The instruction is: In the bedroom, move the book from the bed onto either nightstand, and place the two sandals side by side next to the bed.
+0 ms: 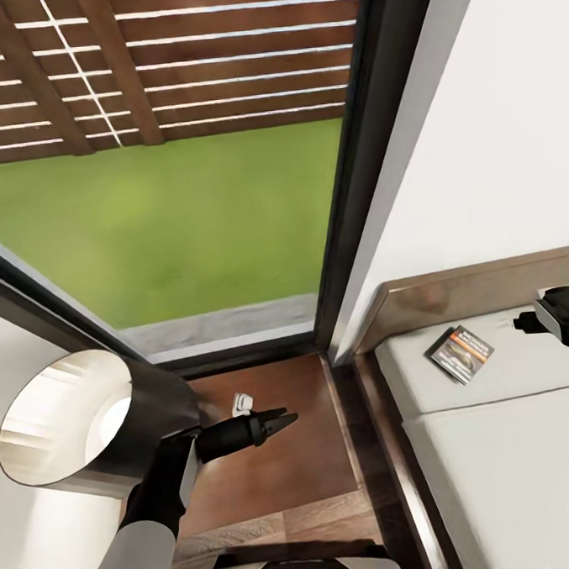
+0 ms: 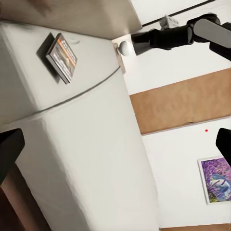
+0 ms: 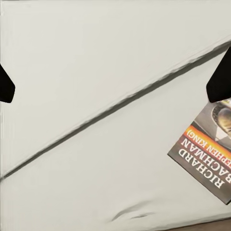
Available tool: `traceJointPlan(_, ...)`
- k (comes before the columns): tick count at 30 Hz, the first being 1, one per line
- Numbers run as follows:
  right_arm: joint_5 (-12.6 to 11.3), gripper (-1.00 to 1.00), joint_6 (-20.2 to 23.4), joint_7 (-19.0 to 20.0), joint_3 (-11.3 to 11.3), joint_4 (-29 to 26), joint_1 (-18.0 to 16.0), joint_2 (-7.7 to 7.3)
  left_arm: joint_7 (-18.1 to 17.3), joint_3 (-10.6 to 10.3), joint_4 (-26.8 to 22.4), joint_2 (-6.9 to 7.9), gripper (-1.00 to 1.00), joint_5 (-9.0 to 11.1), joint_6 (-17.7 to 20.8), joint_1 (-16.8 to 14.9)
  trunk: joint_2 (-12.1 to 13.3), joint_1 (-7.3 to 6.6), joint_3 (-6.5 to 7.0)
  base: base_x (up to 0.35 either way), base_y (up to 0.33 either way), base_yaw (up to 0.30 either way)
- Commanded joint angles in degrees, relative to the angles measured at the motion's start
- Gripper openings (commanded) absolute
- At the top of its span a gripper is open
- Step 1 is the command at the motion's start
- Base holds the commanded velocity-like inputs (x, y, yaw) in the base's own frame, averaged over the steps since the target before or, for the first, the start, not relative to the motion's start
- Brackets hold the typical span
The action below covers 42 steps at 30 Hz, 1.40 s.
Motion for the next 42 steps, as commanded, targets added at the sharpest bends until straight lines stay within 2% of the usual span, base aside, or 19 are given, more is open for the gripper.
traceJointPlan(1,0.3,1.00,-0.3,-0.1,-0.5,0.0,-0.1,-0.51,-0.5,0.4,-0.1,-0.10,1.00,-0.6,0.6,-0.1,-0.1,0.03,-0.18,0.000,0.000,0.000)
traceJointPlan(5,0.3,1.00,-3.2,-0.2,-0.6,-0.1,-0.1,-1.55,-0.5,0.4,-0.1,-0.10,1.00,-0.6,0.6,-0.1,-0.1,0.03,-0.54,0.000,0.000,0.000)
traceJointPlan(13,0.2,1.00,-3.7,-0.3,-0.8,-0.1,-0.1,-1.99,-0.5,0.4,-0.1,-0.10,1.00,-0.6,0.6,-0.1,-0.1,0.03,-1.26,0.000,0.000,0.000)
traceJointPlan(42,-0.2,1.00,-3.7,-0.2,-0.8,-0.1,-0.1,-2.00,-0.5,0.4,-0.1,-0.10,1.00,-0.6,0.6,-0.1,-0.1,0.03,-3.87,0.000,0.000,0.000)
